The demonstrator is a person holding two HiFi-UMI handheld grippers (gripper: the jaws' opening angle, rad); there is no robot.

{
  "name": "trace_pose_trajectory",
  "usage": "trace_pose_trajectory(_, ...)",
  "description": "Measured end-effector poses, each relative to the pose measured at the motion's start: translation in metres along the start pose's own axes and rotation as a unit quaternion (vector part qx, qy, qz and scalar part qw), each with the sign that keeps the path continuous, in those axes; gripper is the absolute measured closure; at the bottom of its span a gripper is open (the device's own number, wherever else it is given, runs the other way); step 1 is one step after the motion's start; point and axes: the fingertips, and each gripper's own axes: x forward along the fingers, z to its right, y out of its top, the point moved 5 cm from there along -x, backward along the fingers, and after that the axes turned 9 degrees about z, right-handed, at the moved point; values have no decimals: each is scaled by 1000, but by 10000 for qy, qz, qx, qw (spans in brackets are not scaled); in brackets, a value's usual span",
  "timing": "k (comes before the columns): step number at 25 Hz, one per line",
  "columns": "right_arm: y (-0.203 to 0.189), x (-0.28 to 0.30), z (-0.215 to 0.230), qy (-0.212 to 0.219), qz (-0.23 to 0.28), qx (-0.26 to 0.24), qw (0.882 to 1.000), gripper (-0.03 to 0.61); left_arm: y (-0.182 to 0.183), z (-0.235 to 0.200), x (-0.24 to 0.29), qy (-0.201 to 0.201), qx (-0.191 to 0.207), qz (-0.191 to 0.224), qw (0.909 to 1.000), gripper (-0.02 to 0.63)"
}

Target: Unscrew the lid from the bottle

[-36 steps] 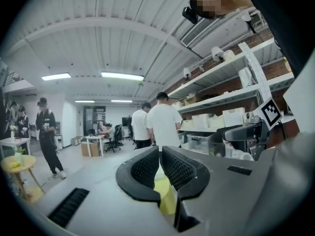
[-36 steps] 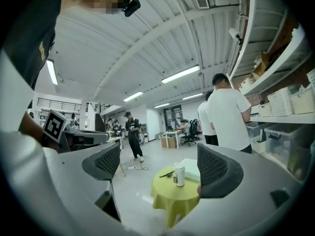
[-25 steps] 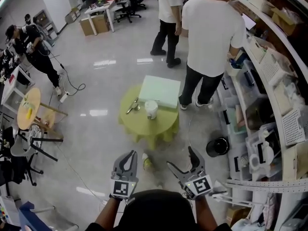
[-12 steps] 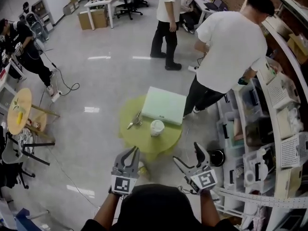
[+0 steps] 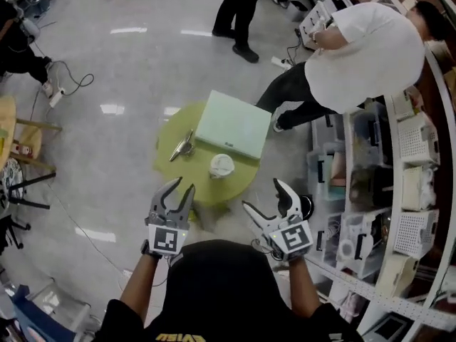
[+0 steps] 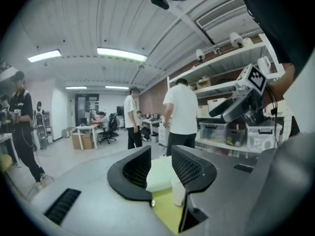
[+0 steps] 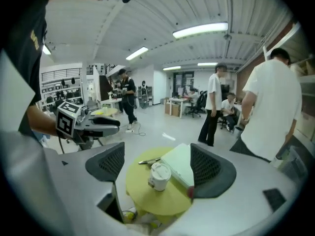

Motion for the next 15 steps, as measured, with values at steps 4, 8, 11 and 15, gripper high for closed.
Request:
trace_pose_trajectory(4, -18, 42, -4, 424, -927, 295, 9943, 167, -47, -4, 20, -65, -88, -345, 9993, 396)
trace_pose_trajectory(8, -47, 82, -5, 907, -1467, 27, 9850, 167, -111, 21, 39, -428, -296, -787, 9955, 287)
trace_pose_trajectory(11, -66, 114, -3, 981, -1720, 12, 9802, 169, -151, 36, 56, -629, -338, -860, 9937, 270)
trace_pose_trajectory(15, -100, 149, -5, 1005, -2147, -281, 9711, 170, -196, 49, 77, -572, -282, -916, 9938, 227)
